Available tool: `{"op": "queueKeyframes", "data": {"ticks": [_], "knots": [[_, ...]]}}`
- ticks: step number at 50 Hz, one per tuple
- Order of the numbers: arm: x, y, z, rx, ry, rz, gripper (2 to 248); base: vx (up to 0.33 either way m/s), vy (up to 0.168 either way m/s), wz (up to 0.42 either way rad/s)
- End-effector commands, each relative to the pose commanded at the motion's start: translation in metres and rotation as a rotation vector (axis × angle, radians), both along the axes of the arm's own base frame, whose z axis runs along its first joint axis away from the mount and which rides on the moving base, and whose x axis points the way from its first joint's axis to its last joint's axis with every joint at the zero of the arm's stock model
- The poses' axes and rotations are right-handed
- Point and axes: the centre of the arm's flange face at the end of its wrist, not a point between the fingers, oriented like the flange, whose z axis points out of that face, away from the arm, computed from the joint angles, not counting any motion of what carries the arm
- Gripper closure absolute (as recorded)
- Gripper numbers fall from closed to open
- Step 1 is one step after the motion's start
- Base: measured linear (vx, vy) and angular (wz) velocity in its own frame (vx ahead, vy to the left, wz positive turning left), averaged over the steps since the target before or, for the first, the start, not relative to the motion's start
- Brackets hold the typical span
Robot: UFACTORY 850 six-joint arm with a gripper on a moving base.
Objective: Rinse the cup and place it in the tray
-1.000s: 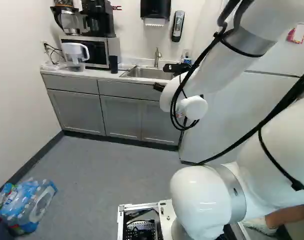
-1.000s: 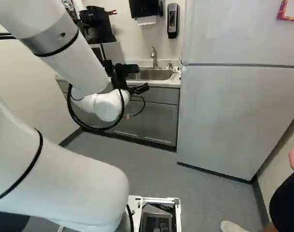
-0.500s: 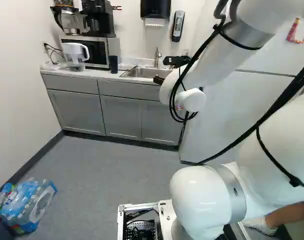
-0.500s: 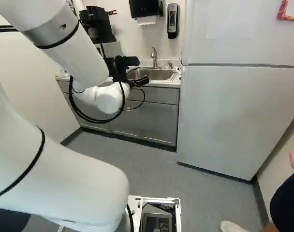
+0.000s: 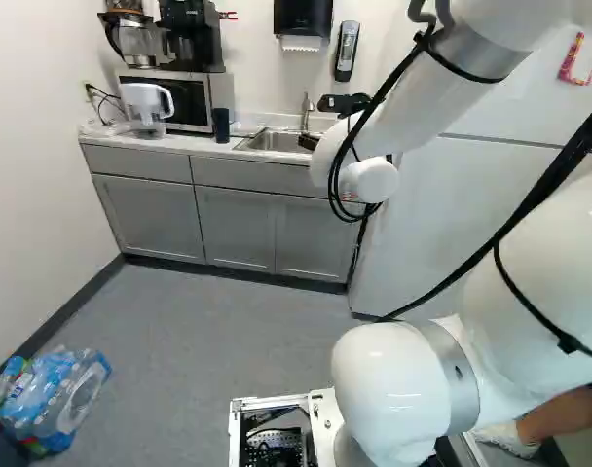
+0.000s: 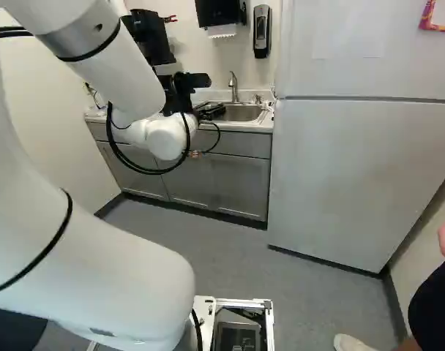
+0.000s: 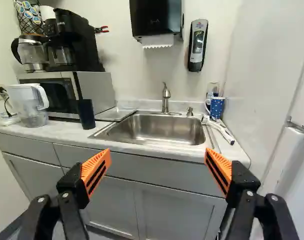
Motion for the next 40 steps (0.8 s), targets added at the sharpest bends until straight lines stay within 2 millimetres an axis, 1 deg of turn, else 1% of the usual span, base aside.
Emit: {"op": "queueKeyframes", "data": {"ticks": [40], "knots": [[0.034, 0.000, 0.038, 0.000, -0.021, 0.001, 3, 0.000, 0.000, 0.000]]}}
